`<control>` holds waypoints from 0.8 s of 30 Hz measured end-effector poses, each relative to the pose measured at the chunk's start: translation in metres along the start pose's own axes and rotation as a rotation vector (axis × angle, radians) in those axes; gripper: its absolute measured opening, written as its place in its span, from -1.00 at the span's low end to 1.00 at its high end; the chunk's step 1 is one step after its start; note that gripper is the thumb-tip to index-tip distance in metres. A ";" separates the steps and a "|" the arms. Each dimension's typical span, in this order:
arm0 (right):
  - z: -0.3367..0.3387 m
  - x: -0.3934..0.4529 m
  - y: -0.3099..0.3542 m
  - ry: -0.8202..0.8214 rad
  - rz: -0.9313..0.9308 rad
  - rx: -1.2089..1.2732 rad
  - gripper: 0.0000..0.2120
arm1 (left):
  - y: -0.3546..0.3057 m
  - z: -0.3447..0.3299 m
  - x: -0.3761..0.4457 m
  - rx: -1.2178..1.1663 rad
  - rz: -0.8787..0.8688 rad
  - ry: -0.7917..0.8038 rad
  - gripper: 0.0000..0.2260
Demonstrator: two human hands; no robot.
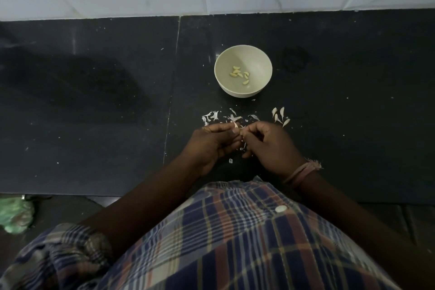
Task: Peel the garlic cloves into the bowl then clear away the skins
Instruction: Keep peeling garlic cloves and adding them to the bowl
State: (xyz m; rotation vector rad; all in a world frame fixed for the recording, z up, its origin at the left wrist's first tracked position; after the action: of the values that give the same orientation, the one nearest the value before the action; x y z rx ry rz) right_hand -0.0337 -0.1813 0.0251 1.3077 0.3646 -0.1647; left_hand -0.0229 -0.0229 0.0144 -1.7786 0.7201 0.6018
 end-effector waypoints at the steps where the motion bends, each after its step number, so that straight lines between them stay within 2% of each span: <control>1: -0.001 0.000 -0.002 0.005 0.001 0.034 -0.89 | -0.001 0.001 0.000 -0.011 0.003 -0.003 -0.88; 11: -0.008 0.001 -0.006 -0.154 0.054 0.210 -0.92 | -0.001 -0.006 0.005 -0.063 -0.009 0.017 -0.88; 17: -0.008 0.003 -0.007 -0.163 0.076 0.191 -0.95 | -0.002 -0.004 0.006 0.015 -0.035 -0.005 -0.89; 24: -0.002 0.007 -0.005 -0.135 0.010 0.179 -0.90 | -0.002 -0.001 0.004 0.101 -0.048 0.018 -0.90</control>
State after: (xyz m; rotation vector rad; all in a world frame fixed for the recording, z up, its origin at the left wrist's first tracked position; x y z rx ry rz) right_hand -0.0292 -0.1804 0.0179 1.4661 0.2319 -0.2807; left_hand -0.0189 -0.0245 0.0132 -1.7051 0.7055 0.5096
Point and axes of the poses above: each hand's wrist, its own x-axis towards the middle knuckle, its own z-axis out of the back of the hand, y = z × x, the point moved 2 cm from there along x, towards the middle knuckle, and after that the axes turned 8 degrees about x, right-handed, at the moved point
